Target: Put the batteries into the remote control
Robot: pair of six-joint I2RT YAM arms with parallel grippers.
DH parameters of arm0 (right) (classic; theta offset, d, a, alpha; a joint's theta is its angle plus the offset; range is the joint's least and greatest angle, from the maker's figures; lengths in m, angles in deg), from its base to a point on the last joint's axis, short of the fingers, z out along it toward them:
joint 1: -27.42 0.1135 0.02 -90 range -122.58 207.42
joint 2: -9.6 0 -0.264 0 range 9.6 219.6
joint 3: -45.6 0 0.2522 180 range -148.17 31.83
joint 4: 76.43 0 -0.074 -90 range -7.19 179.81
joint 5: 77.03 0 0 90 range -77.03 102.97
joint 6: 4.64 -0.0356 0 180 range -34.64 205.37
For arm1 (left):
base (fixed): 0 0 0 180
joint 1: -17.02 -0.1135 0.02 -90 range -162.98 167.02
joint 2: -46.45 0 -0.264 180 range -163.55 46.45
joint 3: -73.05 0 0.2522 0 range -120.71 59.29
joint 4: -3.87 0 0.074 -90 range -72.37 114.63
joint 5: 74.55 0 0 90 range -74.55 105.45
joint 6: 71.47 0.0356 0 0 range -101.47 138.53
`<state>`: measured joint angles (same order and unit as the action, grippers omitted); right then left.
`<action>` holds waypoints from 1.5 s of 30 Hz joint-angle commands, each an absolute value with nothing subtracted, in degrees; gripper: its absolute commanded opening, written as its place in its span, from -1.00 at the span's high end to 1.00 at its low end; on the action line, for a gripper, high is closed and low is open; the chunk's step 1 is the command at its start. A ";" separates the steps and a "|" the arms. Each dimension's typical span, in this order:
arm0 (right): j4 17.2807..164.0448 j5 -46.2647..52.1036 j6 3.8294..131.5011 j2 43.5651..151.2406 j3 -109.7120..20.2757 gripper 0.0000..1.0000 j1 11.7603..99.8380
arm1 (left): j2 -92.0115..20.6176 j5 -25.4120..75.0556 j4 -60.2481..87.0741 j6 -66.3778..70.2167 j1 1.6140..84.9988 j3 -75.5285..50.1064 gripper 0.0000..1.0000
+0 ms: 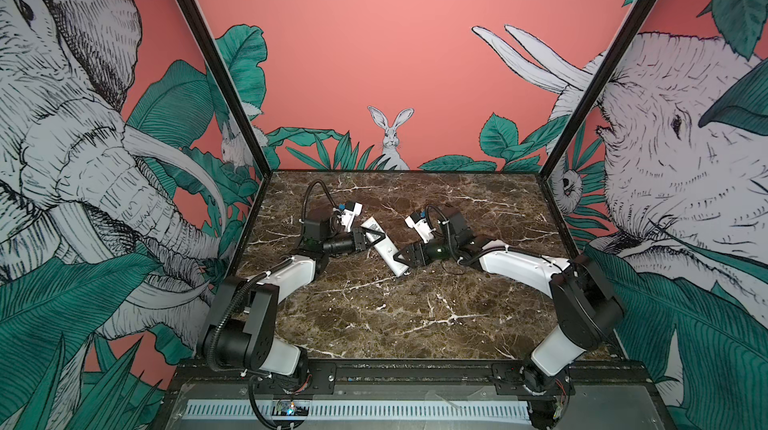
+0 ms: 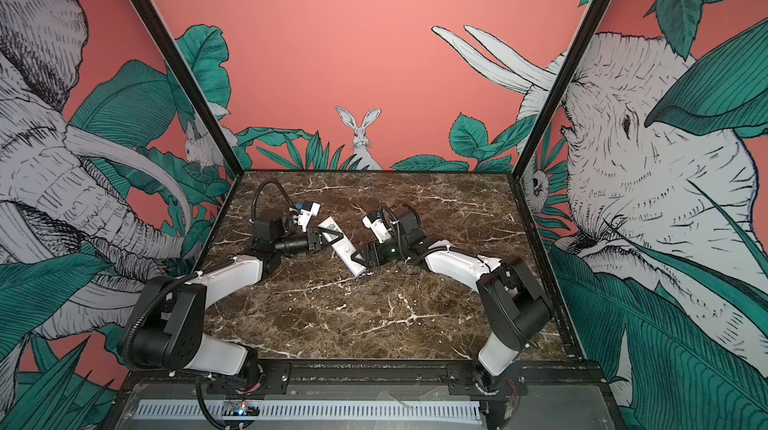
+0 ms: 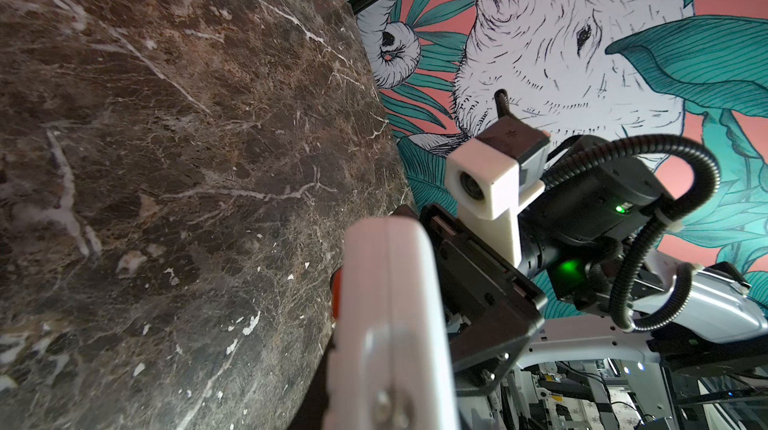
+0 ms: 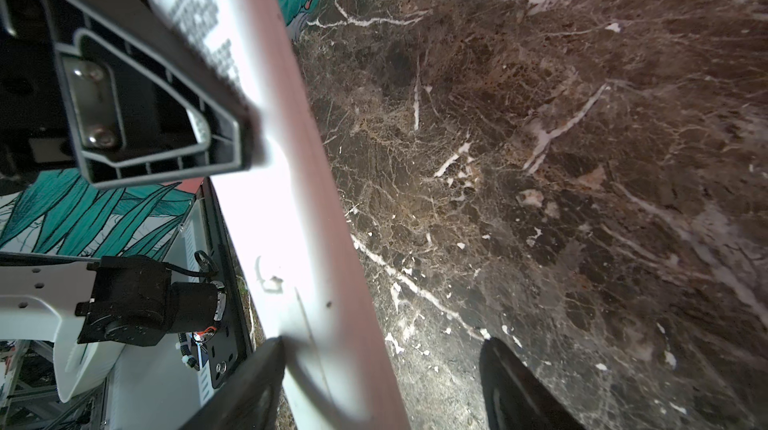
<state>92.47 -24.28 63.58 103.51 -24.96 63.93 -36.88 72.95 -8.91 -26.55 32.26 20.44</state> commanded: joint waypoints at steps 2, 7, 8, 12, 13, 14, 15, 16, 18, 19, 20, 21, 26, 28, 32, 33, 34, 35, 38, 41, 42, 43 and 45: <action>96.04 -23.45 63.35 101.73 -22.22 -0.47 62.58 | -33.36 79.50 -11.29 -27.70 32.69 19.66 0.98; 100.35 -29.42 60.70 101.78 -22.05 -0.51 62.33 | -33.19 79.48 -11.28 -27.64 32.90 19.78 0.98; 101.92 -30.22 59.69 101.92 -21.89 -0.51 62.23 | -33.18 79.48 -11.28 -27.66 32.92 19.82 0.98; 106.45 -33.40 56.31 103.87 -22.20 -0.54 61.96 | -32.83 79.56 -11.10 -27.45 33.10 19.83 0.98; 107.21 -33.82 55.72 104.40 -22.41 -0.55 61.97 | -32.75 79.53 -10.95 -27.39 33.08 19.83 0.98; 108.25 -34.42 55.02 104.92 -22.47 -0.55 61.96 | -32.66 79.57 -10.85 -27.31 33.10 19.83 0.98; 108.92 -34.65 54.62 105.34 -22.61 -0.54 61.96 | -32.66 79.57 -10.76 -27.18 33.10 19.83 0.98; 109.18 -34.88 54.41 105.65 -22.82 -0.53 61.97 | -32.66 79.55 -10.67 -27.16 33.14 19.83 0.98; 109.28 -35.32 54.10 106.34 -23.27 -0.47 62.01 | -32.58 79.52 -10.56 -27.09 33.10 19.79 0.98; 109.32 -35.41 54.02 106.49 -23.29 -0.43 61.95 | -32.57 79.47 -10.58 -27.07 33.10 19.82 0.98; 109.25 -35.52 53.97 106.69 -23.36 -0.38 62.01 | -32.50 79.48 -10.47 -27.00 33.08 19.73 0.98; 109.36 -35.63 53.99 106.81 -23.29 -0.34 62.04 | -32.55 79.36 -10.40 -27.00 33.11 19.74 0.98; 109.26 -35.63 53.81 107.16 -22.57 0.18 62.05 | -32.61 79.33 -10.25 -27.00 33.19 19.78 0.98; 108.83 -35.43 54.05 107.14 -22.35 0.32 62.20 | -32.57 79.25 -10.16 -26.91 33.18 19.70 0.98; 106.75 -34.62 55.29 107.07 -22.63 0.49 62.48 | -32.42 79.12 -10.14 -26.96 33.19 19.74 0.98; 106.18 -34.37 55.68 107.03 -22.80 0.53 62.57 | -32.34 79.17 -10.10 -26.87 33.14 19.74 0.98; 105.42 -33.86 56.19 106.90 -22.96 0.56 62.73 | -32.30 79.08 -10.05 -26.87 33.17 19.74 0.98; 104.72 -33.45 56.68 106.89 -23.19 0.59 62.82 | -32.22 79.03 -9.97 -26.83 33.24 19.72 0.98; 103.31 -33.04 57.52 106.88 -23.83 0.61 63.06 | -32.20 78.96 -9.87 -26.79 33.18 19.64 0.98; 101.46 -31.70 58.60 106.52 -24.21 0.60 63.19 | -32.14 78.97 -9.79 -26.70 33.19 19.65 0.98; 100.13 -30.86 59.37 106.46 -24.42 0.59 63.19 | -32.17 78.92 -9.71 -26.65 33.19 19.65 0.98; 98.01 -29.69 60.55 106.20 -24.85 0.51 63.26 | -32.21 78.91 -9.68 -26.59 33.14 19.63 0.98; 95.25 -27.92 62.23 105.49 -25.19 0.26 63.28 | -32.22 78.91 -9.52 -26.51 33.18 19.65 0.98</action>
<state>102.04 -34.07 58.27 105.78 -24.74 62.70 -35.03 73.47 -5.79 -25.48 32.35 20.44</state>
